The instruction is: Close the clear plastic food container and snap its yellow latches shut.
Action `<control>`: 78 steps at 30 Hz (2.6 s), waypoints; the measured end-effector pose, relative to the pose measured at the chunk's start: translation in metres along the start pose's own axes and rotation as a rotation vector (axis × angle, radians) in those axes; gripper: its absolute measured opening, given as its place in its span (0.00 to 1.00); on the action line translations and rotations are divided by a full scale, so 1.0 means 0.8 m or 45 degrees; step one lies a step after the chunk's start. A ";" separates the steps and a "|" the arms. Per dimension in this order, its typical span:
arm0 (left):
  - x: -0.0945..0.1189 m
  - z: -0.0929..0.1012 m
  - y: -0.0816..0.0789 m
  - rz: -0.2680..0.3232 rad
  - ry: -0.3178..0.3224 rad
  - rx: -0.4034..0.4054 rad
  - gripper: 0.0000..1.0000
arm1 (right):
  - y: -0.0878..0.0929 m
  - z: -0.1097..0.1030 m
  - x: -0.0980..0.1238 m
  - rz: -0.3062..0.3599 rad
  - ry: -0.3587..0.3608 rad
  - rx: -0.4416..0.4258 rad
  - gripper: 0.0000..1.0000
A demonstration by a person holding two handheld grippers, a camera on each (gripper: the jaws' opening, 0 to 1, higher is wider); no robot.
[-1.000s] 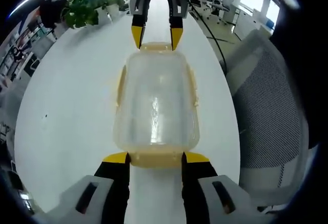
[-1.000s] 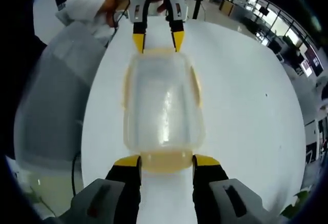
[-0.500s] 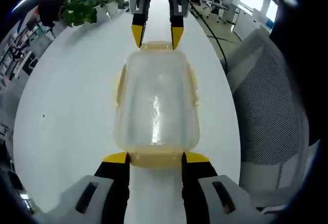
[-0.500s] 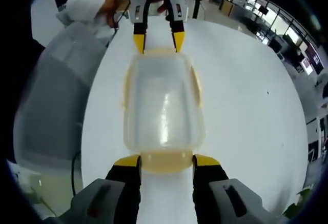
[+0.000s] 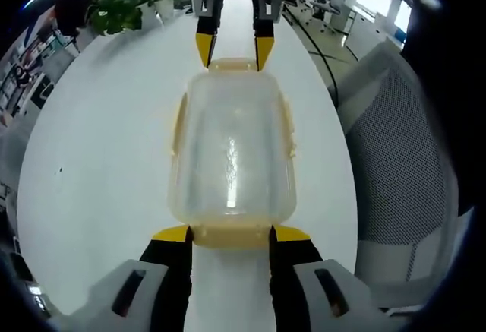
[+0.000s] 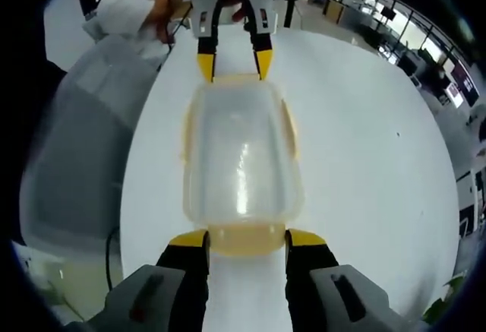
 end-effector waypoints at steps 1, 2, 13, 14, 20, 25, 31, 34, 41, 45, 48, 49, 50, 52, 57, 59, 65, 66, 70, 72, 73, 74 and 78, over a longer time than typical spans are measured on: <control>-0.001 0.001 0.001 -0.003 0.001 0.000 0.39 | 0.000 0.000 -0.001 0.001 -0.001 0.000 0.38; -0.001 0.000 0.001 -0.004 -0.001 -0.003 0.39 | 0.000 -0.001 -0.001 0.002 -0.001 0.000 0.38; -0.002 0.002 0.001 -0.020 -0.002 -0.014 0.39 | 0.002 -0.004 -0.006 0.002 0.001 0.001 0.38; -0.002 0.002 0.002 -0.022 -0.002 -0.016 0.39 | 0.003 -0.005 -0.007 0.001 0.000 0.002 0.38; -0.003 0.003 0.003 -0.022 0.006 -0.006 0.39 | 0.002 -0.006 -0.006 0.005 0.002 0.003 0.38; -0.003 0.003 0.004 -0.024 0.006 -0.012 0.39 | 0.002 -0.006 -0.008 -0.002 0.004 0.010 0.38; -0.005 0.002 0.004 -0.027 0.009 -0.016 0.39 | 0.003 -0.006 -0.008 0.001 0.007 0.006 0.38; -0.005 0.003 0.003 -0.029 0.007 -0.020 0.39 | 0.004 -0.007 -0.010 0.002 0.008 0.010 0.38; -0.006 0.002 0.003 -0.031 0.011 -0.022 0.38 | 0.005 -0.007 -0.012 0.006 0.004 0.009 0.38; -0.006 0.003 0.004 -0.031 0.013 -0.025 0.39 | 0.004 -0.008 -0.012 0.013 0.003 0.012 0.38; -0.006 0.003 0.004 -0.031 0.013 -0.027 0.39 | 0.006 -0.008 -0.014 0.018 0.002 0.011 0.38; -0.006 0.004 0.004 -0.029 0.013 -0.028 0.39 | 0.005 -0.008 -0.014 0.019 0.001 0.013 0.38; -0.006 0.004 0.004 -0.028 0.013 -0.027 0.39 | 0.005 -0.008 -0.015 0.018 0.000 0.013 0.38; -0.006 0.003 0.004 -0.029 0.013 -0.028 0.39 | 0.005 -0.008 -0.015 0.016 -0.002 0.011 0.38; -0.007 0.003 0.004 -0.030 0.012 -0.028 0.39 | 0.006 -0.007 -0.015 0.024 -0.003 0.008 0.38; -0.007 0.002 0.005 -0.031 0.010 -0.031 0.39 | 0.006 -0.007 -0.015 0.024 -0.001 0.006 0.38; -0.005 0.002 0.006 -0.019 0.008 -0.003 0.39 | 0.008 -0.007 -0.012 0.045 0.000 0.007 0.39; -0.005 0.003 0.006 -0.019 0.008 -0.001 0.40 | 0.008 -0.006 -0.012 0.046 -0.001 -0.005 0.39; -0.005 0.002 0.006 -0.022 0.002 0.006 0.43 | 0.009 -0.007 -0.011 0.040 -0.006 -0.003 0.38; -0.005 0.000 0.007 -0.024 -0.012 0.012 0.49 | 0.008 -0.007 -0.010 0.042 -0.004 -0.010 0.38; -0.004 0.000 0.008 -0.025 -0.016 0.015 0.51 | 0.007 -0.007 -0.010 0.045 -0.001 -0.012 0.38; -0.003 0.000 0.008 -0.022 -0.021 0.023 0.51 | 0.006 -0.007 -0.008 0.051 0.003 -0.030 0.38; 0.003 0.002 0.012 0.000 -0.019 0.082 0.51 | 0.005 -0.010 -0.001 0.093 0.014 -0.125 0.38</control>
Point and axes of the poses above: the point that each gripper's makers call its tool centre point, and the gripper's own axes: x roughly backward along the fingers, z roughly to its right, y roughly out of its underside, the point moved 4 cm from there along x, roughly backward along the fingers, and after that the axes turned 1 degree about -x, right-handed, at the moved point
